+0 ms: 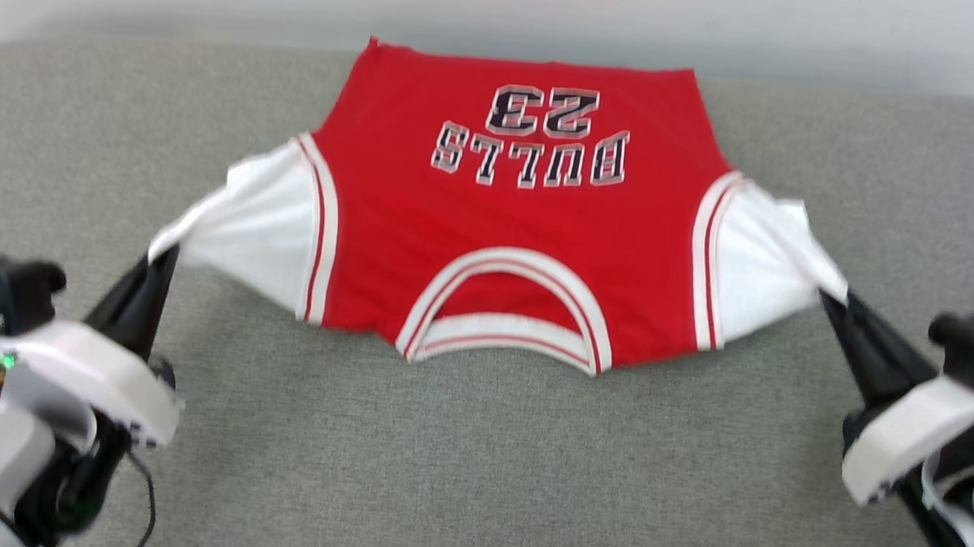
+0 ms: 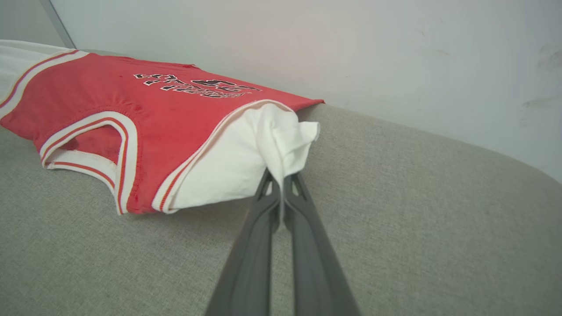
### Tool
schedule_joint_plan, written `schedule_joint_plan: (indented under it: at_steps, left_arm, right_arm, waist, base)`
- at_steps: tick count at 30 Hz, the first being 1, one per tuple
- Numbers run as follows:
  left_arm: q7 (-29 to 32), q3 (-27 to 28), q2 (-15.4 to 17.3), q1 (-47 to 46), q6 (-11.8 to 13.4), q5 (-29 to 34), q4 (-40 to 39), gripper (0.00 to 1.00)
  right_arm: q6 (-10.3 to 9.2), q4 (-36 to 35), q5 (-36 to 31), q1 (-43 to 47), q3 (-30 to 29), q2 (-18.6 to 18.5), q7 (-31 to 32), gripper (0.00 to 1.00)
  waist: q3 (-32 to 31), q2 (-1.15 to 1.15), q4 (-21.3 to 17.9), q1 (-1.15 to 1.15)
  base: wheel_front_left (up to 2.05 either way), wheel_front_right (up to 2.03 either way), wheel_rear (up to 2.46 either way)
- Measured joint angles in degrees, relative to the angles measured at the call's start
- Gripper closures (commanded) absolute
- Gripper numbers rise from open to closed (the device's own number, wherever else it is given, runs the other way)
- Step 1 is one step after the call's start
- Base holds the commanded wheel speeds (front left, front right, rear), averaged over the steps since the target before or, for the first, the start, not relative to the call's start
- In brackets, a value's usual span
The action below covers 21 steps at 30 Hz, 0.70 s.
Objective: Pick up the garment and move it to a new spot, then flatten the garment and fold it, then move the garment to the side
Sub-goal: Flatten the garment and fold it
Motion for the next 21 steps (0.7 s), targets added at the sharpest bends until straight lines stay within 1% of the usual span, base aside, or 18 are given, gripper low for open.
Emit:
schedule_joint_plan:
  at_steps: [4,7,16,21]
  left_arm:
    - [0.0,1.6,0.1,7.9,1.8,-0.9,-2.9,1.0]
    - [0.0,2.0,0.3,12.9,2.9,-0.9,-3.6,1.0]
    - [0.0,4.7,-1.4,26.3,4.5,-2.6,-4.8,1.0]
    - [0.0,6.3,-2.7,32.5,4.7,-2.8,-4.1,1.0]
  right_arm:
    - [0.0,-2.8,-0.4,7.7,-2.7,0.9,2.1,1.0]
    - [0.0,-4.3,-0.9,13.2,-5.2,1.4,3.3,1.0]
    - [0.0,-8.3,-3.0,27.1,-10.1,2.8,7.2,1.0]
    - [0.01,-9.0,-3.5,33.8,-12.2,3.2,9.3,1.0]
  waist:
    - [-3.1,0.0,-0.1,0.0]
    - [-5.3,0.0,0.0,0.0]
    - [-10.7,0.0,0.2,0.0]
    - [-12.1,0.0,0.2,0.0]
  base:
    - [0.0,0.0,0.0]
    - [0.0,0.0,0.0]
    - [0.0,0.0,0.0]
    - [0.0,0.0,0.0]
